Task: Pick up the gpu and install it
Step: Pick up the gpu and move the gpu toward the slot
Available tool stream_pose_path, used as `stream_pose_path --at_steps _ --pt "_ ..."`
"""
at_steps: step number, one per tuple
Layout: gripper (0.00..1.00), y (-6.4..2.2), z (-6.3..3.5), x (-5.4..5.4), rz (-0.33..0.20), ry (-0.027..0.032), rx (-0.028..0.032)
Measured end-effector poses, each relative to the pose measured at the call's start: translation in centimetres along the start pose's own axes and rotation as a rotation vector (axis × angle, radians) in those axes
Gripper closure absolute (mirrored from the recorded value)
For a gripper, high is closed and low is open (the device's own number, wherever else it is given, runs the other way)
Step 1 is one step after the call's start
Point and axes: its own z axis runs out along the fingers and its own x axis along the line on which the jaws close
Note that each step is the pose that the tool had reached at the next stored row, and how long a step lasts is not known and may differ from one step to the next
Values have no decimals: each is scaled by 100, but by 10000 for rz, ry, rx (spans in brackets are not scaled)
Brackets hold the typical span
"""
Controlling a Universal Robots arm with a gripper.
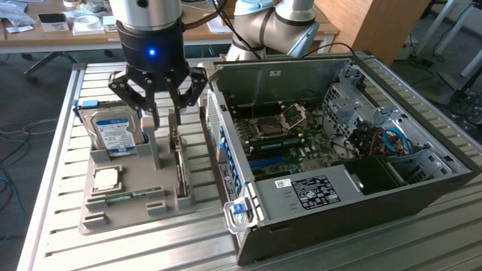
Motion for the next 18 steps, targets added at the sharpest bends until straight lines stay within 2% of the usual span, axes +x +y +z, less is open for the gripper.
stream_pose_path --at_steps 18 --pt "58 0 12 0 0 0 0"
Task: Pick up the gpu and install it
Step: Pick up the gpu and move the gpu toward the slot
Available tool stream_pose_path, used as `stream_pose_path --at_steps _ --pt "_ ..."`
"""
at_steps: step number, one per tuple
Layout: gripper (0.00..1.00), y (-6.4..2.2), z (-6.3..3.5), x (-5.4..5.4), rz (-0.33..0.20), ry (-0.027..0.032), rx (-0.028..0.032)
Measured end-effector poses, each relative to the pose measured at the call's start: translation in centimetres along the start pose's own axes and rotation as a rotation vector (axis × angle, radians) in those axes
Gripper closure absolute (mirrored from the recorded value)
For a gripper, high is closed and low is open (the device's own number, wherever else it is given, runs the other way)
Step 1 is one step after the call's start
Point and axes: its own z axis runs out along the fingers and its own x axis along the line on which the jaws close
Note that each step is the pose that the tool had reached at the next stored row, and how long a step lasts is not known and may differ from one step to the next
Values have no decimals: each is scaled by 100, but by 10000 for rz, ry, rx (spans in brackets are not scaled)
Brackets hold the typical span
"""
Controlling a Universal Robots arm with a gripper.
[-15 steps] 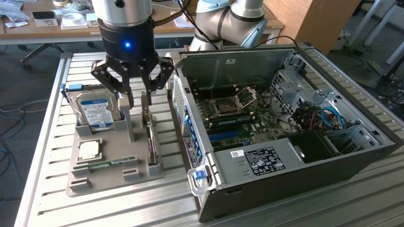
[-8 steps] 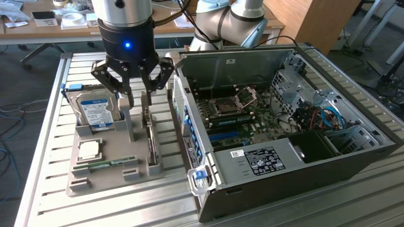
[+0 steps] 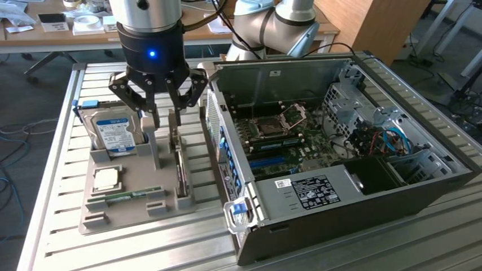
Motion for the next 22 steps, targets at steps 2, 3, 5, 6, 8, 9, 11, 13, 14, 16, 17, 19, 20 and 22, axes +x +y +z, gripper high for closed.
stream_pose_path --at_steps 2,3,5,6,8,9,11,13,14,16,17,19,20,22 --pt "58 0 0 0 0 0 0" --pt "58 0 0 0 0 0 0" --pt "58 0 0 0 0 0 0" --pt "58 0 0 0 0 0 0" --pt "58 0 2 0 0 0 1" --pt "58 0 9 0 0 -2 -2" --pt "58 -1 25 1 0 -1 -1" --pt "58 -2 50 1 1 -1 -1" --pt "58 -2 65 1 1 -1 -1" --pt "58 -3 85 -7 0 1 1" --pt "58 -3 92 -16 -2 0 0" --pt "58 -3 106 -27 0 -1 0" --pt "58 -3 117 -28 1 -1 0" --pt "58 -5 148 -30 1 0 1"
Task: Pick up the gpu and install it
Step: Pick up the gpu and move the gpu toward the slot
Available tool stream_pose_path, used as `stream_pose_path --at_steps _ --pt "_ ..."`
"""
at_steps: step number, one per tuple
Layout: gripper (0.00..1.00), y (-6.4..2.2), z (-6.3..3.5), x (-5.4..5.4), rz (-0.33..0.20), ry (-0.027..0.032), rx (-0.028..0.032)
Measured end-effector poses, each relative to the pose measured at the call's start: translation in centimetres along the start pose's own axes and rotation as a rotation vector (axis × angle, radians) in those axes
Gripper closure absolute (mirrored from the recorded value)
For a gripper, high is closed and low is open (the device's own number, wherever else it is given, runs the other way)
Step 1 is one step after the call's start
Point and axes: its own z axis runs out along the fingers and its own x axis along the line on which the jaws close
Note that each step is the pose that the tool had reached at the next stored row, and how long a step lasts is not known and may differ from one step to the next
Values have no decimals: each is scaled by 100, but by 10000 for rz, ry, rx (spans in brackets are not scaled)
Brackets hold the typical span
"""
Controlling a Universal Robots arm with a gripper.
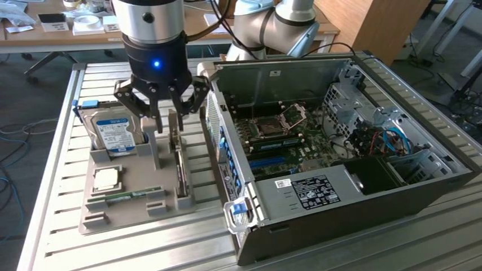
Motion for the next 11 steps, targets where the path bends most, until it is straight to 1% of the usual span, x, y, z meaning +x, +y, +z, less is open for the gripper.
stream_pose_path --at_steps 9,11 --pt "58 -28 104 -8 0 0 2" --pt "58 -28 107 -8 -1 2 3"
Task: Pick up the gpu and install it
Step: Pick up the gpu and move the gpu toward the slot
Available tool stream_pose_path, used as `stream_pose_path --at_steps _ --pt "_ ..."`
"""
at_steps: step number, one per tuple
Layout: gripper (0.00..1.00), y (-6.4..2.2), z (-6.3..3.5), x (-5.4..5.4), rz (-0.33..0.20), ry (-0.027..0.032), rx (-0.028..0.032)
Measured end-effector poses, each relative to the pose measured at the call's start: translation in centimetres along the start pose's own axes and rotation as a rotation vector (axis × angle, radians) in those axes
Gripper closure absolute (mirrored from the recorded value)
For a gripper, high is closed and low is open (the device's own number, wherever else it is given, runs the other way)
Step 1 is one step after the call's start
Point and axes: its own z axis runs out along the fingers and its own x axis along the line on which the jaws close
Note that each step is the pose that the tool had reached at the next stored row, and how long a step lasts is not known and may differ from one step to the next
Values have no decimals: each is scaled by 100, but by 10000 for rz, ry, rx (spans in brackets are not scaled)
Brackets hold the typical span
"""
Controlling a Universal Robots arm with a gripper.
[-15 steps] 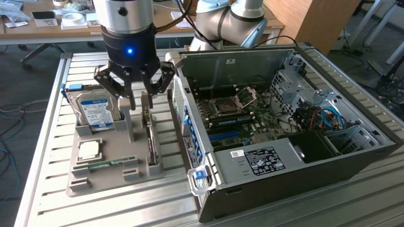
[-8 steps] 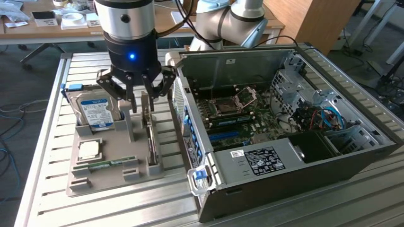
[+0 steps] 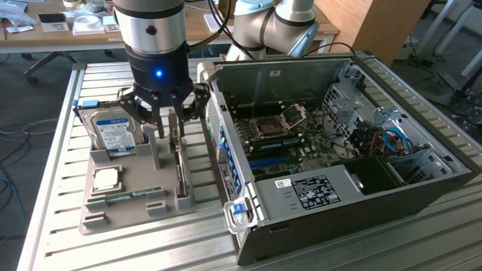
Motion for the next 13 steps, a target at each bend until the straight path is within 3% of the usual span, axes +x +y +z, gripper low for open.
stream_pose_path --at_steps 13 --pt "58 -3 79 2 0 -1 -1"
